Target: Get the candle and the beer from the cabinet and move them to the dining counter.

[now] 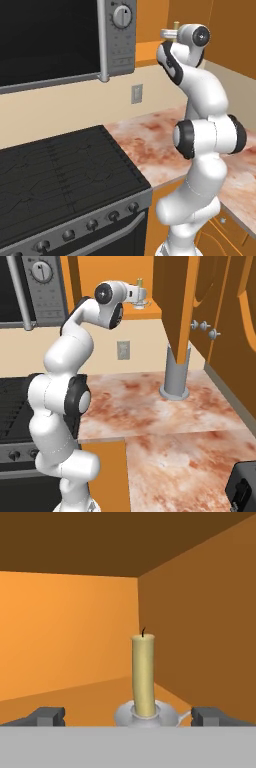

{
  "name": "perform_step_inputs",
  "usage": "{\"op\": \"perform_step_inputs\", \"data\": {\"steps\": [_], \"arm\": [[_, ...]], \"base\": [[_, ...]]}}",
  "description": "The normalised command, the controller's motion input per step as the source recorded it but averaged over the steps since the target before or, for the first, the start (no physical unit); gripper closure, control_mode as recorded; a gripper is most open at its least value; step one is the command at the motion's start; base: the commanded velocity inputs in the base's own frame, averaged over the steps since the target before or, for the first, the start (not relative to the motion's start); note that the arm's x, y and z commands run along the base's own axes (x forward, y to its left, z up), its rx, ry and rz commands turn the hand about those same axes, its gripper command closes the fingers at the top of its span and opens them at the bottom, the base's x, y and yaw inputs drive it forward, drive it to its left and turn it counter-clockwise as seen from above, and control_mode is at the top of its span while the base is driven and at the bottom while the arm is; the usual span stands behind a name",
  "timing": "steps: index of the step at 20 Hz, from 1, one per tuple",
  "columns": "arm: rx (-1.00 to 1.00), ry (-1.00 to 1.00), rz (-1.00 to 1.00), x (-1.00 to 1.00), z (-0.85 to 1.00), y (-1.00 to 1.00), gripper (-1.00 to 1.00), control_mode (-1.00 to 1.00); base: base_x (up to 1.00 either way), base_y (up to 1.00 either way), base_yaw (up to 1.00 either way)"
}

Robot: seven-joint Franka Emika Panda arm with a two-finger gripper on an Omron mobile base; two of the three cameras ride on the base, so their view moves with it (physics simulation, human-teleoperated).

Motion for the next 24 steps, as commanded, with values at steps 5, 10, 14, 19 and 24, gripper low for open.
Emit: {"op": "perform_step_inputs", "data": {"steps": [5,10,14,19,24], "arm": [[0.0,0.01,-0.01,0.14,0.0,-0.06,-1.0,-1.0],[0.0,0.03,-0.06,0.11,0.01,0.0,-1.0,-1.0],[0.0,0.03,-0.07,0.13,0.01,0.0,-1.0,-1.0],[0.0,0.02,-0.04,0.14,0.03,0.0,-1.0,-1.0],[0.0,0.0,0.0,0.25,0.05,0.02,-1.0,-1.0]], "base": [[0.0,0.0,0.0],[0.0,0.0,0.0],[0.0,0.0,0.0],[0.0,0.0,0.0],[0.0,0.0,0.0]]}}
